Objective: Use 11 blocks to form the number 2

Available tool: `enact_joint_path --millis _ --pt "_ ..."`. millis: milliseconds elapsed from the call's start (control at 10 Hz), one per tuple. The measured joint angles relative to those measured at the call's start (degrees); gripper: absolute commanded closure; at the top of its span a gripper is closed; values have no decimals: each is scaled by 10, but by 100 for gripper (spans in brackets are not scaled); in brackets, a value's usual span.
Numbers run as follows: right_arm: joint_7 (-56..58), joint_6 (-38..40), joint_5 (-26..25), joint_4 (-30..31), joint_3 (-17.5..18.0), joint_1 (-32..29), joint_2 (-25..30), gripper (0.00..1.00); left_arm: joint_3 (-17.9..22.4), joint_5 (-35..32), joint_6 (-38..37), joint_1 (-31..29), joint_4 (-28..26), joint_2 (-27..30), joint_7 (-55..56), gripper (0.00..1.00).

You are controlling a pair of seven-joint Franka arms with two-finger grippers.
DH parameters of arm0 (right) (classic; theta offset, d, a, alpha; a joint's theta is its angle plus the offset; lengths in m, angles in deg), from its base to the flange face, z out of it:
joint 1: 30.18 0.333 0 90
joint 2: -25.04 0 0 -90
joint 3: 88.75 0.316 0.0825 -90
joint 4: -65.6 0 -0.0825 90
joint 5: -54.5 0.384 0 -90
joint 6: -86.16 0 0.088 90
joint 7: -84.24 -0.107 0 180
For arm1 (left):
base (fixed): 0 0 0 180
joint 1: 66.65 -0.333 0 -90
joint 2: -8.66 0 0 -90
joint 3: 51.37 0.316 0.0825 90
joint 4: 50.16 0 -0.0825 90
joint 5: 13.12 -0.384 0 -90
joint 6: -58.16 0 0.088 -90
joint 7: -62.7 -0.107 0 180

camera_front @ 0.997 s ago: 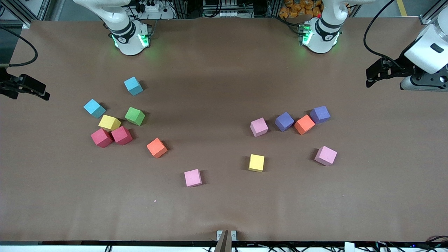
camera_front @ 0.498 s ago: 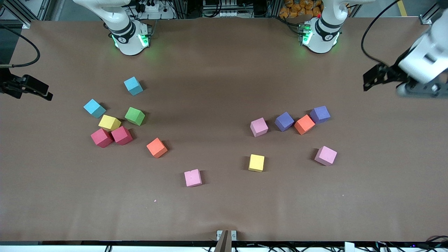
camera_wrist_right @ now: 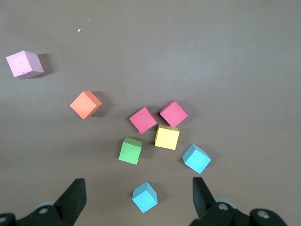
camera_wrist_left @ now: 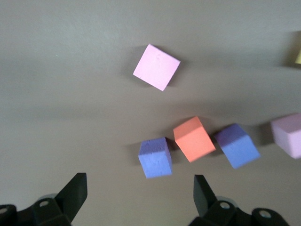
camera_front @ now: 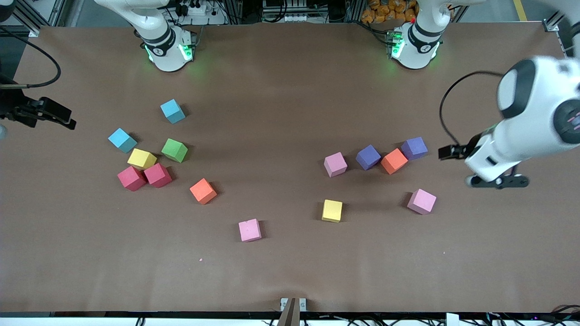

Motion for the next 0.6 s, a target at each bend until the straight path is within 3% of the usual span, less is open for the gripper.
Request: enact_joint_path --millis 299,598 --pt "-1 -57 1 42 1 25 -5 0 -11 0 116 4 -150 23 85 0" --pt "-1 -88 2 74 1 41 -22 0 -34 0 227 9 -262 30 152 0"
